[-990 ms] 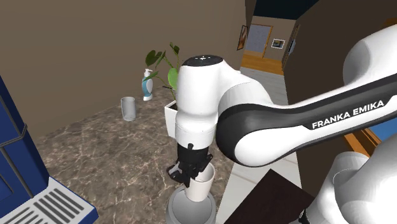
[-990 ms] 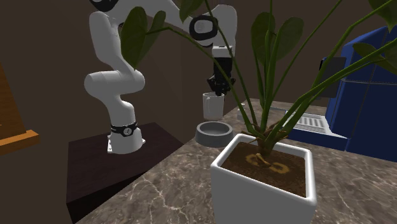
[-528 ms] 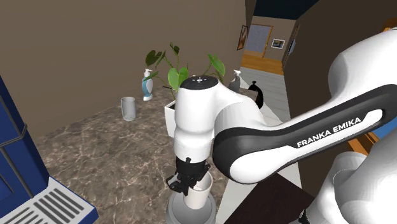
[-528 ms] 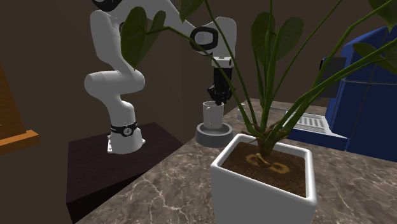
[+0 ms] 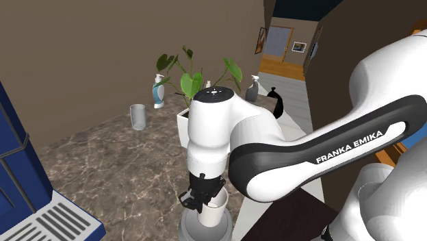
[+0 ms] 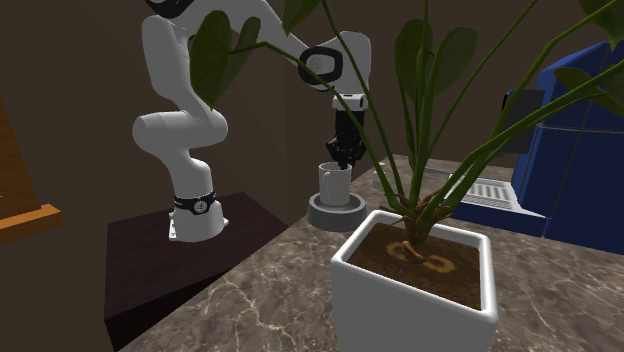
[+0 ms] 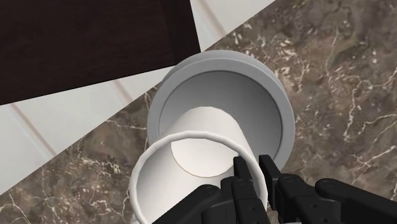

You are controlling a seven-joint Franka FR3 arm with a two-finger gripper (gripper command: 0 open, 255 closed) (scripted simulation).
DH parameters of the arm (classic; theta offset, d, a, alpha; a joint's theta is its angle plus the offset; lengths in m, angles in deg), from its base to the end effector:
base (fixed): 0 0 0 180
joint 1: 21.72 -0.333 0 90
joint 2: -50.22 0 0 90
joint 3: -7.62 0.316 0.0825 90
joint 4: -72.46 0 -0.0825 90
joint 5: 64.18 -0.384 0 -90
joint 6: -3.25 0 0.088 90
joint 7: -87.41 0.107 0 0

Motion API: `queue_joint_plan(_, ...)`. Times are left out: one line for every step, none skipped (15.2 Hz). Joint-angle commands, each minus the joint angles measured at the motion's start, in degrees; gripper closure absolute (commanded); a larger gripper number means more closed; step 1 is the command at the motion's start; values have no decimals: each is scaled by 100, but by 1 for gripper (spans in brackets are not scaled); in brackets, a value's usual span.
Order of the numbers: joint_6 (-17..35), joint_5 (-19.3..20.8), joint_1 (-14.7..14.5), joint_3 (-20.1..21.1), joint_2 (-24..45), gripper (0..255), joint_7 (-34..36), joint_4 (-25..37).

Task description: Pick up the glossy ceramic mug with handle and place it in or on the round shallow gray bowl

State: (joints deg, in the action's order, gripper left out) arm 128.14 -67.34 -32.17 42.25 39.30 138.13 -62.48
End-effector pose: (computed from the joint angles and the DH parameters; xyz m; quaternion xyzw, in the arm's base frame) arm 0.3341 0.3411 0.3905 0.9970 -0.0698 0.0178 0.0272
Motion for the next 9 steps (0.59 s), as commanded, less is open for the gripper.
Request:
queue_joint_plan(1, 0, 0, 0, 0, 255, 0, 0)
queue_joint_plan(1, 0, 0, 0, -1, 0, 0, 0)
queue_joint_plan(1, 0, 0, 0, -1, 0, 0, 0)
queue_joint_plan(1, 0, 0, 0, -1, 0, 0, 0)
queue_joint_plan(1, 0, 0, 0, 0, 0, 0, 0)
queue_joint_plan(1, 0, 0, 0, 0, 0, 0, 0)
queue_joint_plan(1, 0, 0, 0, 0, 0, 0, 0)
queue_joint_plan(-203, -57, -14, -28, -107, 0, -46, 112)
queue_joint_plan(-407, -105, -27, -57, -204, 0, -86, 231)
